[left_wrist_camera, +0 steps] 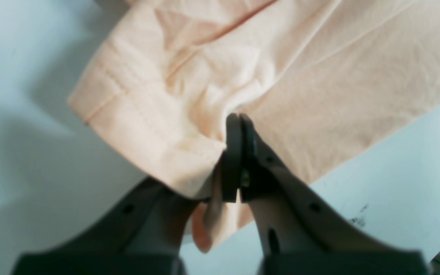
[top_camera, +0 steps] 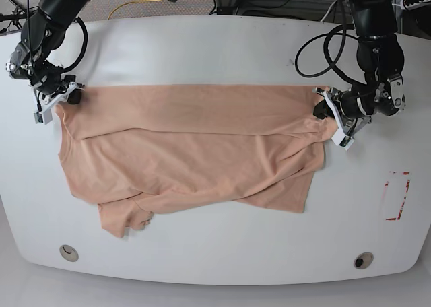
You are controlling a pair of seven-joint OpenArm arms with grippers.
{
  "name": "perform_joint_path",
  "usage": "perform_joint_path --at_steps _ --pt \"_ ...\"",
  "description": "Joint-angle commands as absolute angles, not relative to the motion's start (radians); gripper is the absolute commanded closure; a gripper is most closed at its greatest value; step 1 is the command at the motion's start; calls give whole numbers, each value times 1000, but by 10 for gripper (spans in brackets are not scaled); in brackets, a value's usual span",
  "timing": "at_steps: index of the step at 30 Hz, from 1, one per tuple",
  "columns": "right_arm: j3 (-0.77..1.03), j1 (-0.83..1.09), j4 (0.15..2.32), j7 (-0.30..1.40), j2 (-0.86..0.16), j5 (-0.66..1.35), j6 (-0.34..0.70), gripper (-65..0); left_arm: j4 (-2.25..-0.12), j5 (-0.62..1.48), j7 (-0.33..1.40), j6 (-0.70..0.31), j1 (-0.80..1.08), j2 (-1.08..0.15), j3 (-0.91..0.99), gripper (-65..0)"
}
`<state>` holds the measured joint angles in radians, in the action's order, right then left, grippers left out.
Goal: Fold the T-shirt properly
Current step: 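Pull the shirt with both grippers away from the table edge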
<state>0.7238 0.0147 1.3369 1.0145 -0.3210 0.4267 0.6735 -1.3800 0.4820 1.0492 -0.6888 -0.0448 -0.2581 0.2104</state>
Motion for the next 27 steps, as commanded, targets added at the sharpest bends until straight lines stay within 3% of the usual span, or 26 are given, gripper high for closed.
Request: perform_joint_path --at_steps 1,8,15,27 --pt "725 7 1351 1006 -332 440 674 0 -1388 449 1087 -684 -44 -269 213 0" --pt "733 76 1400 1063 -311 443 677 0 -1391 456 1092 -690 -21 -337 214 0" --pt "733 213 1612 1090 -225 443 674 0 -1492 456 1092 -691 62 -406 216 0" --pt "733 417 1827 1133 -104 443 674 0 -1627 449 1194 -698 249 -461 400 0"
